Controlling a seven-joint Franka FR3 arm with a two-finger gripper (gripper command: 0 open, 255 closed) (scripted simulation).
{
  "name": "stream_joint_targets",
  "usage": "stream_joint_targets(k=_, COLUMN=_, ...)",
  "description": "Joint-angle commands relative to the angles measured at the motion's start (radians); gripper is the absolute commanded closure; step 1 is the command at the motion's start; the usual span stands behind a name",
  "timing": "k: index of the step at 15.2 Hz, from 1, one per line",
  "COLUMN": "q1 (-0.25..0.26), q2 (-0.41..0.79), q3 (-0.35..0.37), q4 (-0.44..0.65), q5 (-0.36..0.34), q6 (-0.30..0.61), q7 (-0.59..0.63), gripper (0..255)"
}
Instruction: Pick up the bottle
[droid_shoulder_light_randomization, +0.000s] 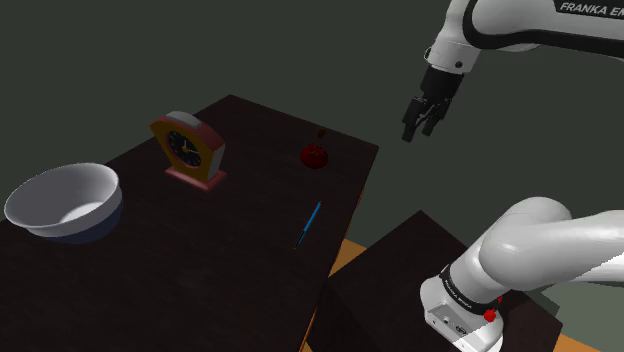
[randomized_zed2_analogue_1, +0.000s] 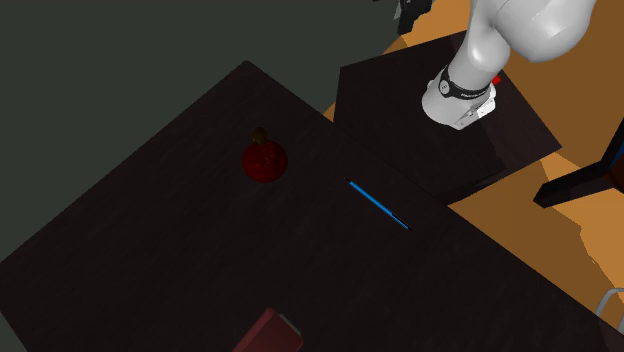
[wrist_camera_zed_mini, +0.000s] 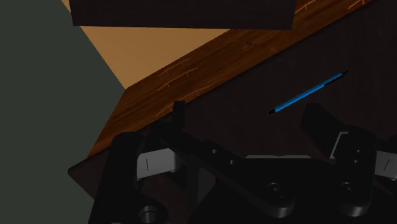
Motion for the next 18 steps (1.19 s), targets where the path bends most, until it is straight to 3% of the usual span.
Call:
stream_joint_targets(k=1, q1=0.000, q2=0.000, q3=0.000, q4=0.000, q5=0.000, q6=0.000, q7=0.000, gripper=0)
stream_joint_targets(k=10, q1=0.060, q2=0.361, q3=0.014, q4=0.152, q5=-0.040, q6=0.198, q7=-0.124, gripper=0)
stream_joint_targets(k=18, q1=0.099, q2=0.674, q3=0.043, q4=0.362, q5=-0.082, q6=0.297, q7=-0.210, gripper=0)
